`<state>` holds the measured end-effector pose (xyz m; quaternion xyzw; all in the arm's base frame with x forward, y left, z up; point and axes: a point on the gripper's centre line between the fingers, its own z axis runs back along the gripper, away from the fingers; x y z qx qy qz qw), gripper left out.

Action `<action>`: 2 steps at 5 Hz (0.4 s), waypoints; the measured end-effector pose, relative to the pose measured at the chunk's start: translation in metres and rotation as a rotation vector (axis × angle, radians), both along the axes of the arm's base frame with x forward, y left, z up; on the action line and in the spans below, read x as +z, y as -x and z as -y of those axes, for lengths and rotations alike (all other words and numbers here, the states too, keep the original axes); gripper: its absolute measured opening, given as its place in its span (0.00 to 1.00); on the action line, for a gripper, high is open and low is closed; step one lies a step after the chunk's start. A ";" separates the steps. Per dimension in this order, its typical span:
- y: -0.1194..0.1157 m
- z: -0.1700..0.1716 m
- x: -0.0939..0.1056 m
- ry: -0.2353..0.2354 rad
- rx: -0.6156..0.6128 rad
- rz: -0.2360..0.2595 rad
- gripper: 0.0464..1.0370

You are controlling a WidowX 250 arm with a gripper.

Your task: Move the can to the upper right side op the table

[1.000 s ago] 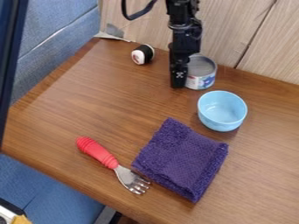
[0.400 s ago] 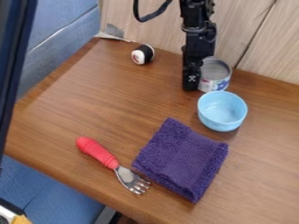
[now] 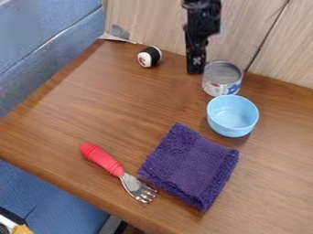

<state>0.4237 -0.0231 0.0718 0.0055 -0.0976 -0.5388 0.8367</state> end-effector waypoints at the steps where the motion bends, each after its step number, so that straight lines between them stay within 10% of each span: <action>1: 0.008 -0.010 0.022 -0.001 0.020 0.062 0.96; 2: 0.007 -0.010 0.024 -0.001 0.020 0.067 0.96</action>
